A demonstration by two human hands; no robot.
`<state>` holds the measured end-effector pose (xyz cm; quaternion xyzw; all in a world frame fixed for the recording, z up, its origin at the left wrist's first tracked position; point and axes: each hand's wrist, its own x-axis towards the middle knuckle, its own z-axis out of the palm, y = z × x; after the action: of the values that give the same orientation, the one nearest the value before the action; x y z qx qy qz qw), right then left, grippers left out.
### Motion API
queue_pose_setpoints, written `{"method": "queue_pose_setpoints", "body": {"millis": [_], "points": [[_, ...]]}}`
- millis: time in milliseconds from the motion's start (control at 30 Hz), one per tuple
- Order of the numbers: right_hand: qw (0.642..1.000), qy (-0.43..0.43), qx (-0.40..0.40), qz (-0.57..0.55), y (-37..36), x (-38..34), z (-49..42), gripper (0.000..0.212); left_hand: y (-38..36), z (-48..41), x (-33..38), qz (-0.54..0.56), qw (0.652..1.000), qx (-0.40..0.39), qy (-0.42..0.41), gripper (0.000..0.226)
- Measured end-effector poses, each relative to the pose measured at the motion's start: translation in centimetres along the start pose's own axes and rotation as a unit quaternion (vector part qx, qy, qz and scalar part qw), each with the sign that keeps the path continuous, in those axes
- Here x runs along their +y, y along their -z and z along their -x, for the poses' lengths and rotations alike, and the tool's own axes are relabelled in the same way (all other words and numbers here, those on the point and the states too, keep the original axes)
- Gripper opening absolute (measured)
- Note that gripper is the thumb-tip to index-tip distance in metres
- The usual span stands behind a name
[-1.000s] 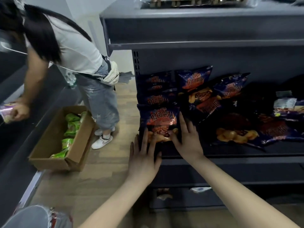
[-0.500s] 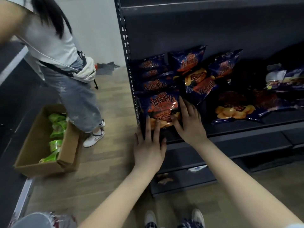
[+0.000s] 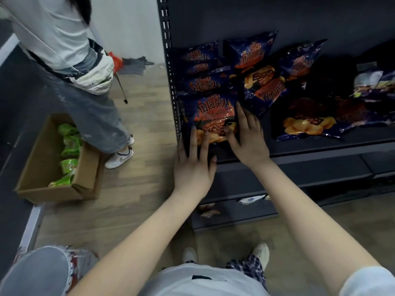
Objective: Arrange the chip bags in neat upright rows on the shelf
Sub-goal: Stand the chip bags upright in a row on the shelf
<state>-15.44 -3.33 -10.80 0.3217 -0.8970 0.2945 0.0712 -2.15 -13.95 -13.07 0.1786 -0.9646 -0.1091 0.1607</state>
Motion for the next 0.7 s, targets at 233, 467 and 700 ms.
{"method": "queue_pose_setpoints", "body": {"millis": [233, 467, 700], "points": [[0.999, 0.019, -0.02, -0.029, -0.4, -0.1, 0.5, 0.074, 0.6, 0.7, -0.3, 0.004, 1.0, -0.01, -0.004, 0.059], [0.989, 0.095, -0.028, -0.111, 1.0, 0.2, 1.1, 0.069, 1.8, 0.5, 0.7, -0.007, 0.998, 0.051, 0.022, 0.074], [0.977, 0.177, 0.018, -0.115, 6.4, 3.3, -2.4, 0.055, 3.7, -3.0, 8.0, 0.069, 0.986, 0.146, -0.03, 0.06]]}}
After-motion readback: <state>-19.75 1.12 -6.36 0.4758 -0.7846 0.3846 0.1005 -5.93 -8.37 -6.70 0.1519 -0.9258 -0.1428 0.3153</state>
